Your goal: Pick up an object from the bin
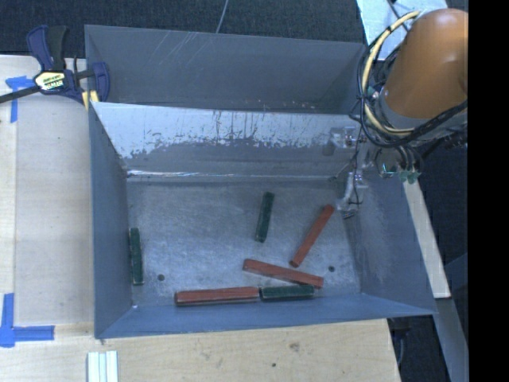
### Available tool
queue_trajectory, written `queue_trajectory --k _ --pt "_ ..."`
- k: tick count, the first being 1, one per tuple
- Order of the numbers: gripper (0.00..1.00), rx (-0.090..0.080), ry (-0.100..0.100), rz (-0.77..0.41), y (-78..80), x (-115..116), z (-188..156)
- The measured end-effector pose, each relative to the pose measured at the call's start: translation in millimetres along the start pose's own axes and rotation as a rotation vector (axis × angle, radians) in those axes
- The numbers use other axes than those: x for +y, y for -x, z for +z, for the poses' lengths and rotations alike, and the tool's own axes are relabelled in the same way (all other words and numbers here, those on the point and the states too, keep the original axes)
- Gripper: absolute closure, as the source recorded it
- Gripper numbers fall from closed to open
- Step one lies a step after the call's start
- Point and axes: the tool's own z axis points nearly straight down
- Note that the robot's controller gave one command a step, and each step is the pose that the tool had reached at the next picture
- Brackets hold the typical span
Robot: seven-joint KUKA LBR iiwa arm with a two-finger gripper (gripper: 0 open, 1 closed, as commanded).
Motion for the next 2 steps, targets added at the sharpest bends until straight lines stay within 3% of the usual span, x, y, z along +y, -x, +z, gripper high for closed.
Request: queue_trajectory --k 1,2 --pt "0.0 0.005 0.001 -0.137 -17.0 2 -12" --pt "0.0 -0.008 -0.002 -0.255 -24.4 0 24"
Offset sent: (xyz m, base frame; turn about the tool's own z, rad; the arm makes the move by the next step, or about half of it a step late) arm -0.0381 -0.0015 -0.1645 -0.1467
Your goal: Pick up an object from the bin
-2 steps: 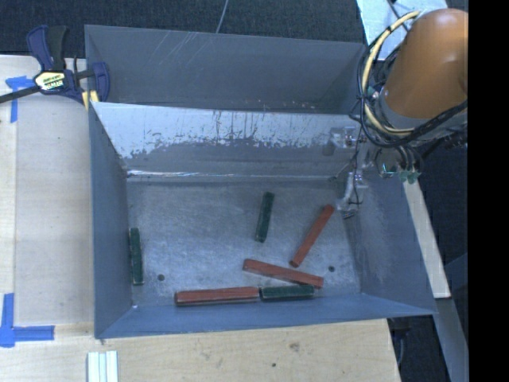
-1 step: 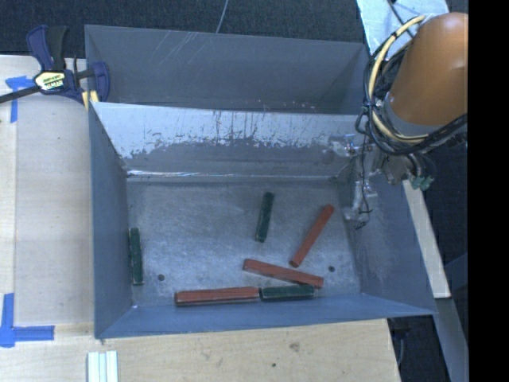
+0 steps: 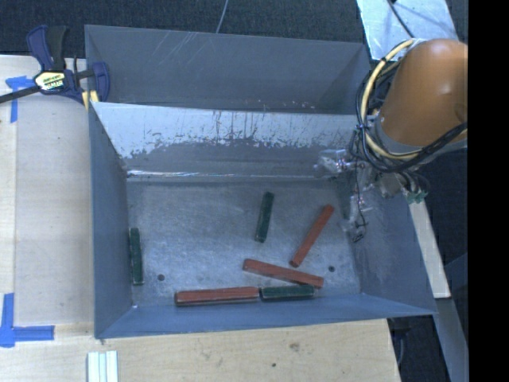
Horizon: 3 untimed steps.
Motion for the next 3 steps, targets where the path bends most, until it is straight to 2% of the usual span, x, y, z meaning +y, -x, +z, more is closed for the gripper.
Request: queue_trajectory --k 1,2,3 --pt "0.0 0.003 0.002 0.017 17.4 -2 60" --pt "0.0 0.008 0.005 -0.07 4.7 -6 102" --pt "0.0 0.007 0.005 -0.176 17.5 -49 131"
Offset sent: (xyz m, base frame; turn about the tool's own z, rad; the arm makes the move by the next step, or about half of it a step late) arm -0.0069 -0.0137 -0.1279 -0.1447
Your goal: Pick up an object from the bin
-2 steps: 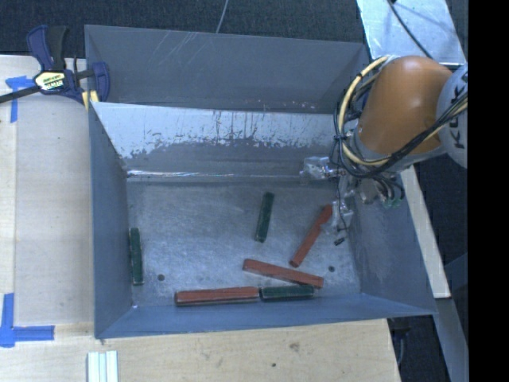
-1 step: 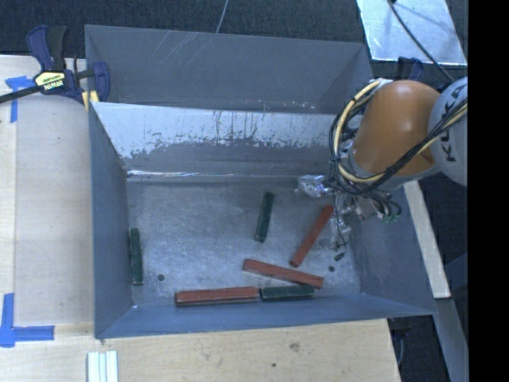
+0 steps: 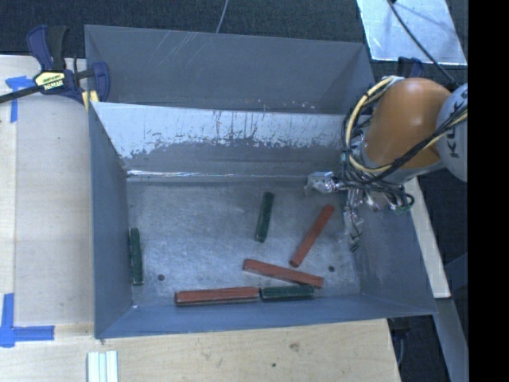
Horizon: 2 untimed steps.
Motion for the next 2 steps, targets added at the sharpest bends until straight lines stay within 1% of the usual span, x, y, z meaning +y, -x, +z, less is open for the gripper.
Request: queue_trajectory --k 1,2 --pt "1.0 0.001 0.001 -0.161 -1.7 94.3 -13.1" --pt "1.0 0.001 0.001 -0.162 -1.7 94.3 -13.1"
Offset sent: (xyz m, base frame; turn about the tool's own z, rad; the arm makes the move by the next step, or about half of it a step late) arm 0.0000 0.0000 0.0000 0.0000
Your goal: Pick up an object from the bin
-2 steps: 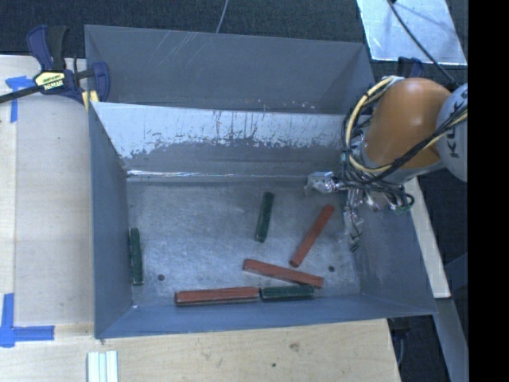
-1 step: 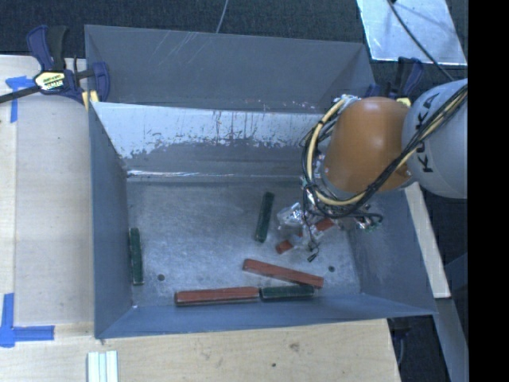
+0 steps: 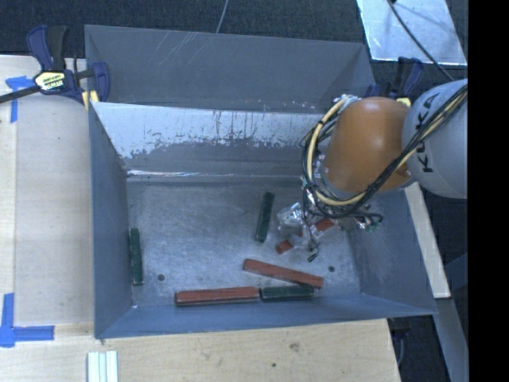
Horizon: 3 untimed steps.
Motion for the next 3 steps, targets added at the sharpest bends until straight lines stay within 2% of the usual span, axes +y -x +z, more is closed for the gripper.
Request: queue_trajectory --k 1,2,3 --pt "1.0 0.005 0.004 0.005 -0.6 -1 -55" --pt "1.0 -0.006 -0.005 0.012 5.7 -11 -87" --pt "0.0 0.002 0.0 -0.41 -12.6 -44 -55"
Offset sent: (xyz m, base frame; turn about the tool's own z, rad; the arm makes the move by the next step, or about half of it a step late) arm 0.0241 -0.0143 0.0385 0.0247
